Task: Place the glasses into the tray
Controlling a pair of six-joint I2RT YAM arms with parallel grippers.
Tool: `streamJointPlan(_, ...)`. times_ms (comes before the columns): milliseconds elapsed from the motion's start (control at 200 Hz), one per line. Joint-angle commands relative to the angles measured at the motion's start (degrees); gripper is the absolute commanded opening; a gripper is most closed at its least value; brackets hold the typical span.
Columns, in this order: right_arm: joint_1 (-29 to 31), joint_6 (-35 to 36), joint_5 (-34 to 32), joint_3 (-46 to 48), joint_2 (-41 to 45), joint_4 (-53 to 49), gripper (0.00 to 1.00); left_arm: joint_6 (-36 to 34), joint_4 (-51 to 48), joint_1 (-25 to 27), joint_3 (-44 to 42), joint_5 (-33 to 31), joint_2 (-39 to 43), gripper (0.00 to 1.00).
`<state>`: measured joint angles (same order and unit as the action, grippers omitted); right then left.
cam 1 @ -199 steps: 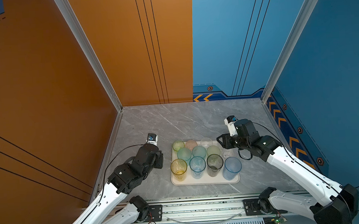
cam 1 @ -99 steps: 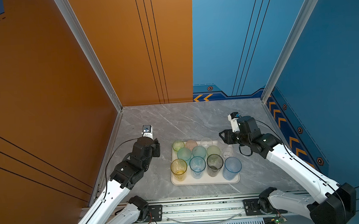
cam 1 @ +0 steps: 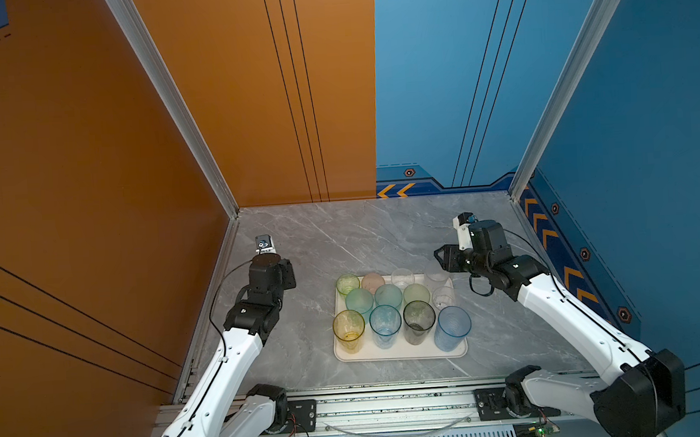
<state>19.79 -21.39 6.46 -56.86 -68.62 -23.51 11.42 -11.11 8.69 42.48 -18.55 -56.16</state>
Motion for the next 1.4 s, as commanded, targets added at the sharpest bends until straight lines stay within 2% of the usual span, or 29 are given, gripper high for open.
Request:
streamJointPlan(0, -1.3, 1.2, 1.2, 1.1, -0.6, 1.9, 0.51, 1.2, 8.6, -3.8, -2.8, 6.6, -3.9, 0.65)
streamJointPlan(60, -2.1, 1.5, 1.1, 1.8, -0.4, 2.2, 0.51, -1.5, 14.0, -5.3, -4.9, 7.3, -6.7, 0.77)
streamJointPlan(120, -3.0, 1.5, 1.2, 2.8, -0.3, 3.0, 0.51, -3.0, 20.6, -6.5, -7.6, 6.6, -9.4, 0.82)
streamJointPlan(320, -5.0, 1.2, 1.0, 4.5, -1.6, 3.8, 0.51, -7.9, 45.1, -7.8, -17.8, 7.3, -16.4, 0.85)
streamJointPlan(330, -5.0, 1.2, 0.8, 4.5, -1.6, 3.9, 0.51, -8.1, 46.3, -7.8, -18.1, 7.4, -16.8, 0.89)
streamJointPlan(381, -5.4, 1.1, -0.1, 4.9, -1.9, 4.2, 0.51, -10.0, 51.6, -7.7, -19.8, 7.9, -19.2, 0.93)
streamJointPlan(486, -5.9, 1.1, -3.2, 5.9, -1.6, 5.1, 0.51, -10.4, 53.4, -7.8, -20.0, 9.4, -22.8, 0.97)
streamJointPlan(571, -6.5, 1.3, -6.2, 7.2, -0.9, 6.6, 0.53, -11.4, 59.9, -7.1, -21.6, 9.6, -26.9, 1.0)
streamJointPlan(706, -7.9, 1.3, -10.0, 10.3, 0.9, 10.0, 0.56, -15.1, 71.9, -4.4, -23.9, 8.9, -34.4, 0.97)
streamJointPlan(871, -9.4, 2.8, -14.5, 17.4, 3.6, 20.7, 0.59, -15.3, 70.8, -3.6, -23.9, 7.2, -33.8, 0.97)
streamJointPlan(1026, -9.9, 7.4, -25.0, 27.1, 4.8, 38.9, 0.6, -15.2, 70.5, -3.6, -23.8, 7.0, -33.8, 0.98)
streamJointPlan(1132, -11.0, 10.4, -31.1, 32.7, 2.4, 51.8, 0.61, -15.2, 70.5, -3.6, -23.8, 7.0, -33.7, 0.98)
streamJointPlan(1212, -12.6, 11.4, -33.0, 34.4, -0.9, 57.3, 0.61, -15.2, 70.5, -3.6, -23.8, 7.0, -33.7, 0.98)
streamJointPlan(1272, -13.3, 12.5, -34.1, 33.5, -2.3, 55.6, 0.61, -15.2, 70.5, -3.6, -23.9, 7.0, -33.7, 0.98)
streamJointPlan(1397, -15.1, 14.2, -34.1, 36.2, -6.7, 66.0, 0.61, -15.2, 70.5, -3.6, -23.8, 7.0, -33.7, 0.98)
